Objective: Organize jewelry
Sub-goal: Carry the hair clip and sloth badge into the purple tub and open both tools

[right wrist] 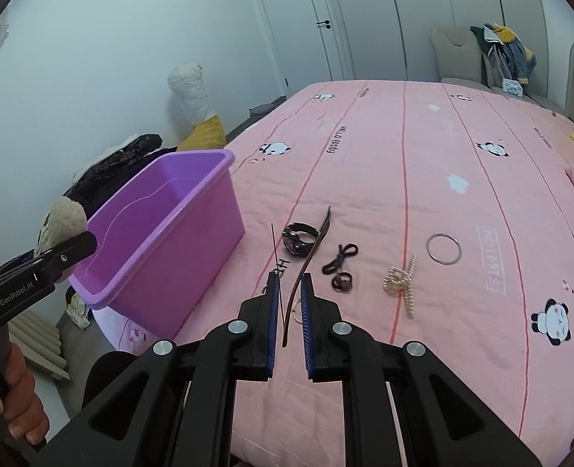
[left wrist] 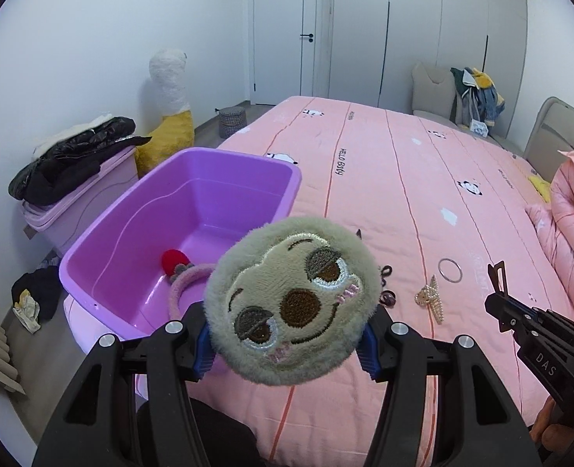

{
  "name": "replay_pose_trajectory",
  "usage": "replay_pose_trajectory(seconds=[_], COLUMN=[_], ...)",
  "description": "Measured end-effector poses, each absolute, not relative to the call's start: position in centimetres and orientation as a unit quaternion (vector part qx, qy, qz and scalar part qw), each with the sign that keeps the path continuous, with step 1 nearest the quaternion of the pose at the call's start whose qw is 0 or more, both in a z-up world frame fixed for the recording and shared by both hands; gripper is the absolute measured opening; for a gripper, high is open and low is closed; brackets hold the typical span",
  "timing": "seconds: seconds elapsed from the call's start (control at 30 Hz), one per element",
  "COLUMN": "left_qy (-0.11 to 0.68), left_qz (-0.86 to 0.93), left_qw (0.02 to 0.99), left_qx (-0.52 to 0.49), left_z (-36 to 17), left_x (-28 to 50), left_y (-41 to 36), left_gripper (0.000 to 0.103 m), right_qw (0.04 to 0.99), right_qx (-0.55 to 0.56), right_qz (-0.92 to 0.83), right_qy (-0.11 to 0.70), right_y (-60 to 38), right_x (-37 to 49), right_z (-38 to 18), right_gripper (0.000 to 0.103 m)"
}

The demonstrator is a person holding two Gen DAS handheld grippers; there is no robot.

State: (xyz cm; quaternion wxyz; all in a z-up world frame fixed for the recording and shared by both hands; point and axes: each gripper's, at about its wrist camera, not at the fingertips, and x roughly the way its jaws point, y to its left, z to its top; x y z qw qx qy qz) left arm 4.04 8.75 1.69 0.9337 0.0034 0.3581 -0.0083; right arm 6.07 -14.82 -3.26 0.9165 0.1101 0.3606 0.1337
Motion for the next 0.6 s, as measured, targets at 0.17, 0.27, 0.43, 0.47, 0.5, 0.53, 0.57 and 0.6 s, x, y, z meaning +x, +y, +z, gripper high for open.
replay_pose_trajectory(seconds=[0.17, 0.27, 0.43, 0.47, 0.5, 0.53, 0.57, 0.6], left_qy=[0.358, 0.361, 0.368, 0.371, 0.375, 0.379, 0.380, 0.381], left_qz=[0.023, 0.049, 0.088, 0.094, 0.099, 0.103, 0.107, 0.112], left_qw=[0.933, 0.931, 0.925, 0.923, 0.921, 0.919, 0.918, 0.917], left_qx=[-0.007, -0.009, -0.023, -0.027, -0.031, -0.035, -0.036, -0.036], left_z=[2.2, 2.2, 1.8, 1.6, 1.4, 1.3, 1.1, 1.0], left_x=[5.3, 6.0, 7.3, 7.6, 8.0, 8.2, 8.4, 8.5], left_y=[12.7, 15.3, 19.4, 20.1, 20.6, 21.2, 21.6, 22.0], left_gripper=[0.055, 0.055, 0.056, 0.056, 0.056, 0.056, 0.056, 0.056], right_qw=[0.913, 0.907, 0.895, 0.892, 0.888, 0.884, 0.881, 0.879], right_qx=[0.096, 0.088, 0.082, 0.079, 0.078, 0.079, 0.079, 0.076], right_qz=[0.178, 0.206, 0.248, 0.254, 0.262, 0.270, 0.276, 0.282], right_qy=[0.355, 0.357, 0.362, 0.366, 0.370, 0.374, 0.376, 0.377], right_y=[-10.2, -7.0, -2.5, -1.6, -0.7, 0.1, 0.9, 1.6], right_x=[9.2, 11.0, 13.9, 14.5, 15.1, 15.8, 16.4, 17.0], right_z=[-1.8, -1.4, -1.0, -0.9, -0.9, -0.9, -0.9, -0.9], right_gripper=[0.011, 0.011, 0.011, 0.011, 0.012, 0.012, 0.012, 0.012])
